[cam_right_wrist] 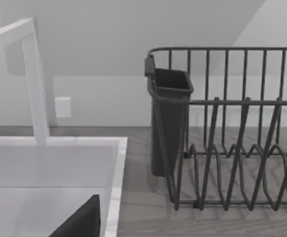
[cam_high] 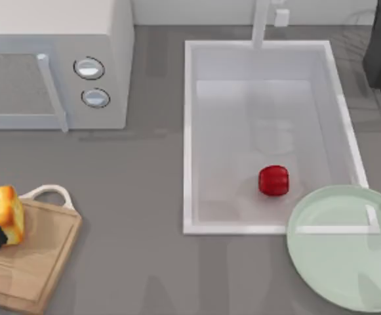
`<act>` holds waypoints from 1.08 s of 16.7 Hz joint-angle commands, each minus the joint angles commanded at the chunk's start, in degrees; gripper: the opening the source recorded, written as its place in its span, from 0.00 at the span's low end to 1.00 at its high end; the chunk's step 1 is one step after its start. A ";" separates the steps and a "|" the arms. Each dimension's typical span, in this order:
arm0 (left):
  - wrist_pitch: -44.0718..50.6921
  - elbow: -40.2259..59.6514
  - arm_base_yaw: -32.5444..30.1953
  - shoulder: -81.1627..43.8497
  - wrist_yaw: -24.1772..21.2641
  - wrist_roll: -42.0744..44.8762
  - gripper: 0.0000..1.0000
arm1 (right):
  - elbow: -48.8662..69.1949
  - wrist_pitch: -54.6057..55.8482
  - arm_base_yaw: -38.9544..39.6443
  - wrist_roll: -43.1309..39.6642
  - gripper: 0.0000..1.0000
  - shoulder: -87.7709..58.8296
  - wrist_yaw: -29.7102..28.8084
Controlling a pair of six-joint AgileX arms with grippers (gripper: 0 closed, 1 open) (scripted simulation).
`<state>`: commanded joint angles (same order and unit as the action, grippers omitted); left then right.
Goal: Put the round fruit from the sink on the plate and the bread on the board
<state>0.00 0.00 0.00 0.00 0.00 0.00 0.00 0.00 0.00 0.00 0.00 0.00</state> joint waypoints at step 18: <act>0.00 0.00 0.00 0.00 0.00 0.00 1.00 | 41.04 -24.69 8.88 8.85 1.00 -49.65 -0.29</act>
<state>0.00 0.00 0.00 0.00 0.00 0.00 41.04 -24.69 8.88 8.85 -49.65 -0.29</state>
